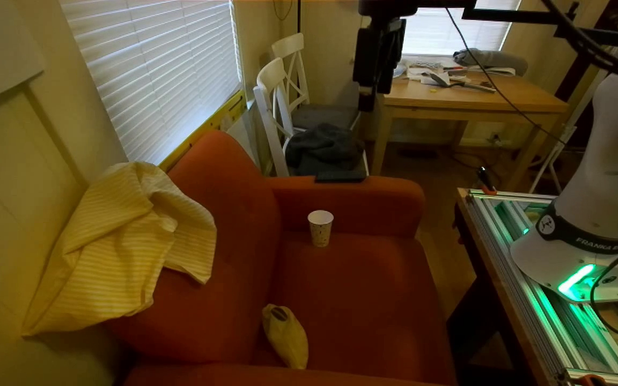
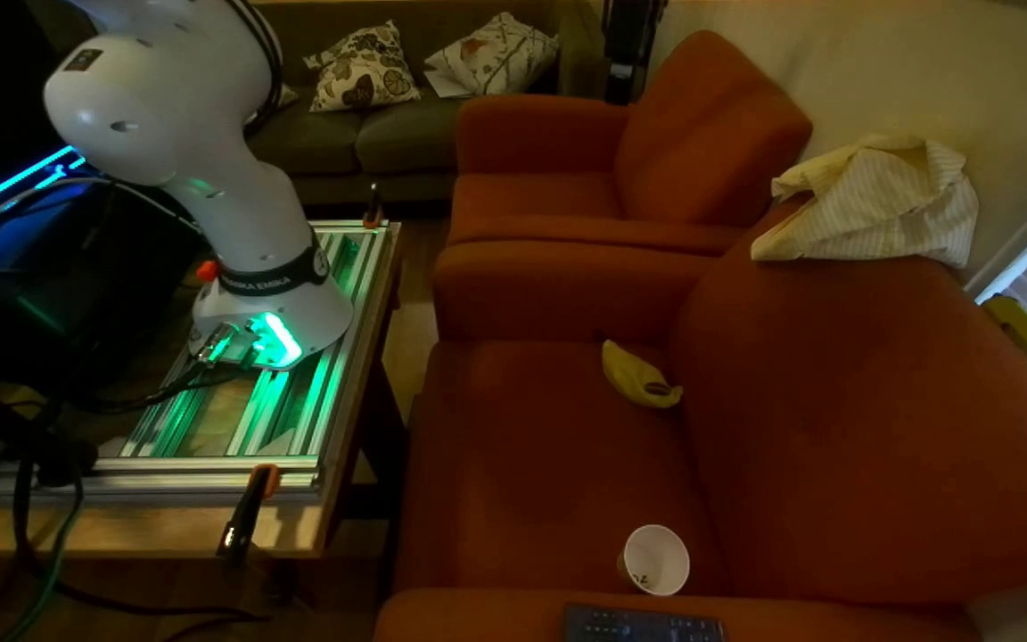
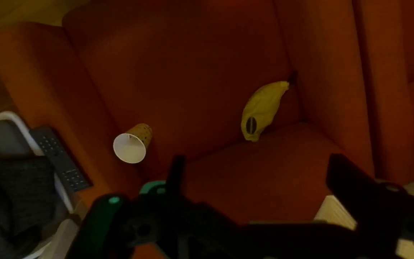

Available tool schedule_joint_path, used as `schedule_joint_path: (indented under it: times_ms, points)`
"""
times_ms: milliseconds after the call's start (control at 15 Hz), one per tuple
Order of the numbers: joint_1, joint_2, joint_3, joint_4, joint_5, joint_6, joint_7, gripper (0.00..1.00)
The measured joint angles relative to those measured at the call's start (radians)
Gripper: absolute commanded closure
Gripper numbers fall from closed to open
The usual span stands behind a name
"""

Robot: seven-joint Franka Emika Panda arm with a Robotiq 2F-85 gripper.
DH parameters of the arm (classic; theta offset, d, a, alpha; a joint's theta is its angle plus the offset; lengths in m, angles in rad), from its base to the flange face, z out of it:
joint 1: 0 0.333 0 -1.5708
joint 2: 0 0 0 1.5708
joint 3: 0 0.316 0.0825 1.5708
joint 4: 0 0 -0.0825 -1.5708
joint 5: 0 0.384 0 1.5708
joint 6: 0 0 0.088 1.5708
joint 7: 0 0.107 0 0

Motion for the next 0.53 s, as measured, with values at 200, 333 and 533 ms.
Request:
schedule_joint_path:
  times_ms: [200, 333, 533]
  points:
    - [-0.034, 0.019, -0.026, -0.061, -0.003, 0.1, 0.008, 0.0]
    - [-0.052, 0.048, -0.049, -0.095, -0.003, 0.161, 0.008, 0.0]
    - [-0.068, 0.11, -0.086, -0.134, -0.002, 0.253, 0.008, 0.0]
